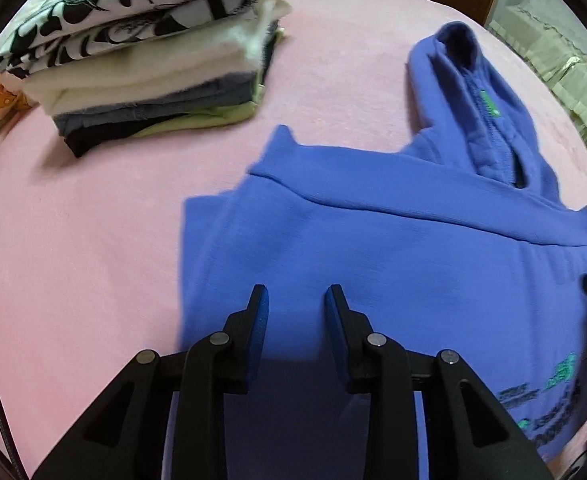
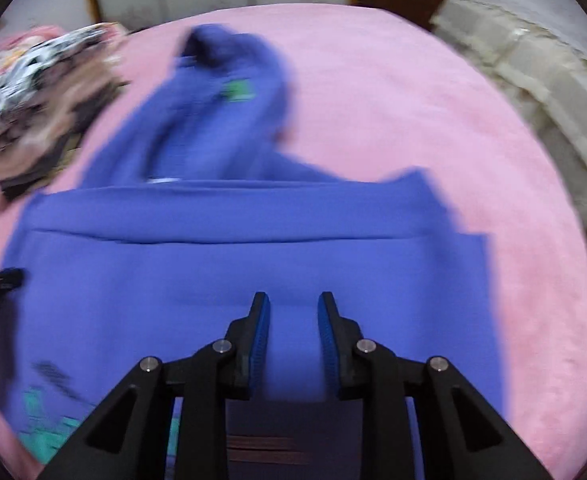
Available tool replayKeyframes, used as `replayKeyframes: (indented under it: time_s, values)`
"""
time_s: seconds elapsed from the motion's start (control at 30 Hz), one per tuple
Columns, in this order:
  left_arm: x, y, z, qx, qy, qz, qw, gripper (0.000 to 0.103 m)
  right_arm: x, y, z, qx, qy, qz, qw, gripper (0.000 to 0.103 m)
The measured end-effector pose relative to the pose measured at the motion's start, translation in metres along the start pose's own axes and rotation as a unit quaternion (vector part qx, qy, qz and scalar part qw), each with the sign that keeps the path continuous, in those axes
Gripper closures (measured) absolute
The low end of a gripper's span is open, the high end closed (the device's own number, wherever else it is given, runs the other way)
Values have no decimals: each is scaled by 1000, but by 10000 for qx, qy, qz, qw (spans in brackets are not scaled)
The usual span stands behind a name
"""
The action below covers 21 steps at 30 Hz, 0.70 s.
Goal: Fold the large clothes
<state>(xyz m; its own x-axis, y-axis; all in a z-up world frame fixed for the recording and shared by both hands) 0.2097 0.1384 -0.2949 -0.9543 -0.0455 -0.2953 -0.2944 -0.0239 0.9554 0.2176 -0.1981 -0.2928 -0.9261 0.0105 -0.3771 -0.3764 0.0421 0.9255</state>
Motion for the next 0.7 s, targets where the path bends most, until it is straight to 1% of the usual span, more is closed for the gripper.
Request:
replayKeyframes:
  time_s: [0.03,0.07,0.1,0.13,0.17,0.27,0.3,0.33,0.4,0.47,0.53,0.6,0.67,0.7]
  values:
    - [-1,-2,4,-15,-4,-9,10000,74,3,0,-14,145,-95,27,9998,78]
    - [-1,-3,8,16,1,-9,10000,75,7,-2,-41,346,-303,73,9989,79]
    - [-1,-4,9,19,-3,-13,10000,75,9,-4,-59,400,-430,105,9982,83]
    - [-2,-6,11,16,-24,-17,10000,76,12,-4,-75,250,-565,111,9980,99]
    - [-1,-7,11,9,-68,-23,10000,76,14,-4,-83,186,-617,127,9978,103]
    - [-5,-9,9,-87,-111,8,9999,76,16,2,-88,148,-530,157,9984,103]
    - [-5,-7,8,-105,-107,25,9999,76,15,4,-87,164,-531,174,9983,103]
    - [-5,-6,7,-113,-88,51,9999,76,15,8,-85,192,-522,186,9983,100]
    - [-4,0,6,-54,-4,117,9999,76,17,18,-79,173,-534,138,9983,100]
    - [3,12,4,47,62,132,9999,76,23,30,-65,-72,-538,96,9985,99]
    - [13,25,0,171,107,131,9997,75,30,38,-49,-339,-460,147,9983,98]
    - [27,37,-5,238,99,156,9995,75,41,45,-27,-579,-292,233,9976,98]
    - [47,43,-9,270,89,266,9992,75,56,52,-7,-824,-105,334,9960,98]
    - [60,44,-11,277,81,363,9989,75,62,53,1,-879,-39,371,9954,98]
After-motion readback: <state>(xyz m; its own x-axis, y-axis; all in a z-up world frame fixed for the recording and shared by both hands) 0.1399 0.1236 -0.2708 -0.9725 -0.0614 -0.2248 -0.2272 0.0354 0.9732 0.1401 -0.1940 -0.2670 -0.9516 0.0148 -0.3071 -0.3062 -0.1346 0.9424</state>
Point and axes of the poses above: each gripper's, at about its wrist camera, not at the fingertips, and y roughly against the way its jaws point, z to its left, x to its underside, the point moved 9 cm from there along -y, roughly the way its jaws point, and after that the axes turned 6 degrees about z, right-handed, at the moved point
